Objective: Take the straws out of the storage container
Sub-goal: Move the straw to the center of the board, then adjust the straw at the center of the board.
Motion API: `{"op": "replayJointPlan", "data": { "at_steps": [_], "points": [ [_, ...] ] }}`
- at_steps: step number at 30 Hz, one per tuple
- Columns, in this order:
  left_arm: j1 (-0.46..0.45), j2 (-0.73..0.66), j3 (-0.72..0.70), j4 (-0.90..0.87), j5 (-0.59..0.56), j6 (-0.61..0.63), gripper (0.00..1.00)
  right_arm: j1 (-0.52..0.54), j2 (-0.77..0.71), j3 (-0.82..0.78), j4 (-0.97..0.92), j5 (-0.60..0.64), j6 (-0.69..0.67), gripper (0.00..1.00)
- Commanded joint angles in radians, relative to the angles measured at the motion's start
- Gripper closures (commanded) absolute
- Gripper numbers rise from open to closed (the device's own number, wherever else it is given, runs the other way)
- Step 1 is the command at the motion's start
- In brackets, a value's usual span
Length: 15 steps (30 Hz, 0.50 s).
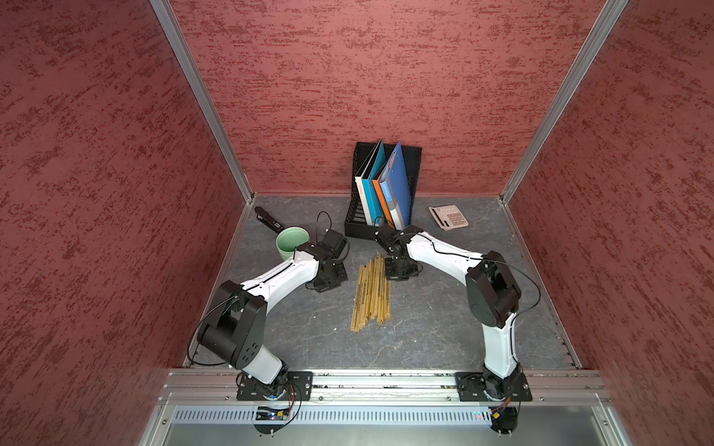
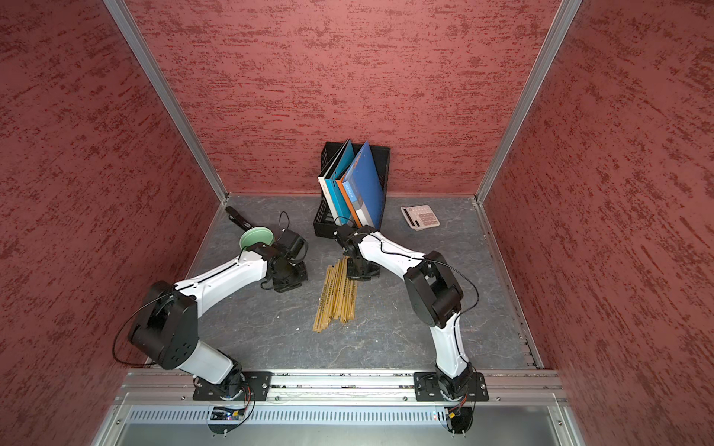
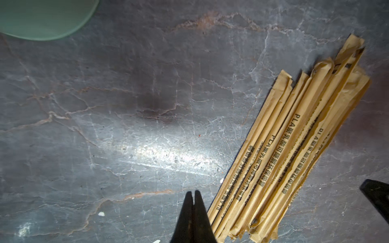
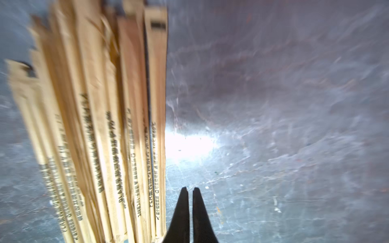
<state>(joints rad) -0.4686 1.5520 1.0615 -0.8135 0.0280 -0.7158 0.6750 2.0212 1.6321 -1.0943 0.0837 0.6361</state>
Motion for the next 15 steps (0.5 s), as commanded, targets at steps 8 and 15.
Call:
{"op": "replayJointPlan", "data": {
  "at_steps": [8,15],
  "points": [
    [0.045,-0.08,-0.012,0.021,0.039,0.048,1.0,-0.048,0.154,0.299,0.026,0.017,-0.23,1.0],
    [0.077,-0.122,-0.054,0.052,0.06,0.055,1.0,-0.07,0.244,0.393,0.035,-0.017,-0.3,1.0]
  ]
}}
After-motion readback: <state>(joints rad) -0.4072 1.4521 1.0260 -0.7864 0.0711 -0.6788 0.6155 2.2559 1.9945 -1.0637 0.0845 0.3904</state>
